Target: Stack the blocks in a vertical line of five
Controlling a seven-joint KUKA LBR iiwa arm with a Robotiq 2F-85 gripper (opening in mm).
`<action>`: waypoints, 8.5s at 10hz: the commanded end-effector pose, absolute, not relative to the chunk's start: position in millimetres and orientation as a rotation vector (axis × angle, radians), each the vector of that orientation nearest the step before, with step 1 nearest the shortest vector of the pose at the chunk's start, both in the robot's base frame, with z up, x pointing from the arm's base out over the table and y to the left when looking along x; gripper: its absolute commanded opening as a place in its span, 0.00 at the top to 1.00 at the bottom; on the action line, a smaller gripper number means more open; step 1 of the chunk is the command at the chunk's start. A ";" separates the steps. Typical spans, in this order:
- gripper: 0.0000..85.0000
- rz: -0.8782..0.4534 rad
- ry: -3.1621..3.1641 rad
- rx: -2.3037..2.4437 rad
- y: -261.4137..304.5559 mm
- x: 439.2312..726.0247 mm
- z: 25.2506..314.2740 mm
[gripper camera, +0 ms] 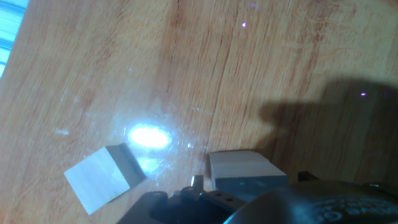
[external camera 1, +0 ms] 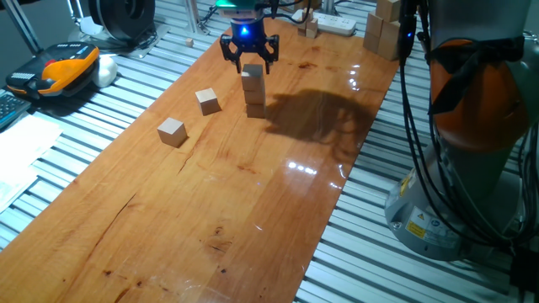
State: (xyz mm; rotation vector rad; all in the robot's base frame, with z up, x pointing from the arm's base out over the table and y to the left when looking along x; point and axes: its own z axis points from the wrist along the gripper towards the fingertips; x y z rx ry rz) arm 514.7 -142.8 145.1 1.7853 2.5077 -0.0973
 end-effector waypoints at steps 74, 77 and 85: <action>1.00 0.007 2.901 1.072 -69.6 605.4 97.2; 1.00 0.012 2.904 1.078 -69.4 605.2 97.5; 1.00 0.026 2.907 1.087 -68.8 604.5 98.4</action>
